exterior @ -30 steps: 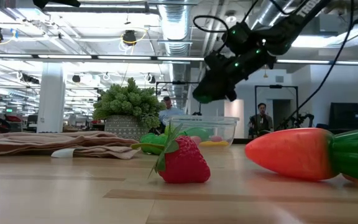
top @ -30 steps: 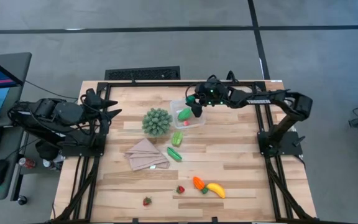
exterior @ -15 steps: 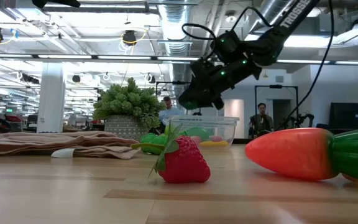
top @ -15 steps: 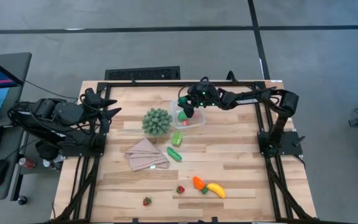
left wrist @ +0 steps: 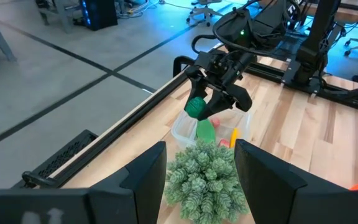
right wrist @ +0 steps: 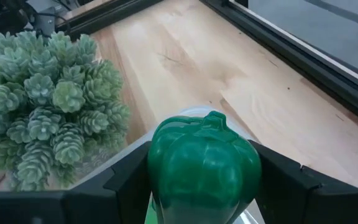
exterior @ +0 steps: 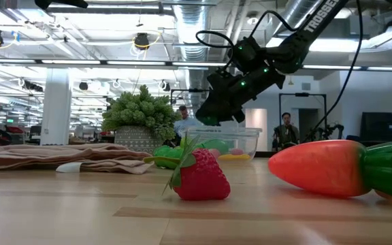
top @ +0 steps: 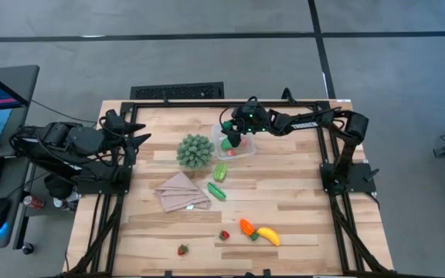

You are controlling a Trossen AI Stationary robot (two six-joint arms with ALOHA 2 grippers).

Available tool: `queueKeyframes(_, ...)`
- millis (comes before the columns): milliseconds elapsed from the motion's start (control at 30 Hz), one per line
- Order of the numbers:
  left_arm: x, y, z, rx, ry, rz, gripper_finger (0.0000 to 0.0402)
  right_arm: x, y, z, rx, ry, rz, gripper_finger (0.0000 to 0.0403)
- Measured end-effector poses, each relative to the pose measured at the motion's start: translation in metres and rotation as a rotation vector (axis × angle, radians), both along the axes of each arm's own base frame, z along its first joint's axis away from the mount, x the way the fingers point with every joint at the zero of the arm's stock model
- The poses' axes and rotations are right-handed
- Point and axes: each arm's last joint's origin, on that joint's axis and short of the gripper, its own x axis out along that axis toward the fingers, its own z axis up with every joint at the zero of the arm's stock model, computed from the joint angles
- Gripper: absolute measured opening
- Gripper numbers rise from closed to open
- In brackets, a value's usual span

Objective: Pick and placing Produce into tupperware
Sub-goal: Put the green bell pepper into the transparent bin

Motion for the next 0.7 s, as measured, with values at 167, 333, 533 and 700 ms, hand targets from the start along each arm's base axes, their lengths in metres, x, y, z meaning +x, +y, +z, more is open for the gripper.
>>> queueKeyframes(167, 0.000, 0.000, 0.000, 0.002, 0.001, 0.000, 0.0180, 0.002, 0.004, 0.000, -0.001, 0.002, 0.010, 0.0228)
queueKeyframes(333, 0.000, 0.000, 0.000, 0.003, 0.001, 0.000, 0.0180, 0.004, 0.010, 0.000, -0.001, 0.001, 0.026, 0.0227)
queueKeyframes(533, 0.000, 0.000, 0.000, 0.003, 0.001, 0.000, 0.0180, 0.006, 0.014, 0.000, -0.015, 0.003, 0.048, 0.0229)
queueKeyframes(700, 0.000, 0.000, 0.000, 0.004, 0.002, 0.000, 0.0180, 0.007, 0.016, 0.000, -0.017, 0.004, 0.053, 0.0229)
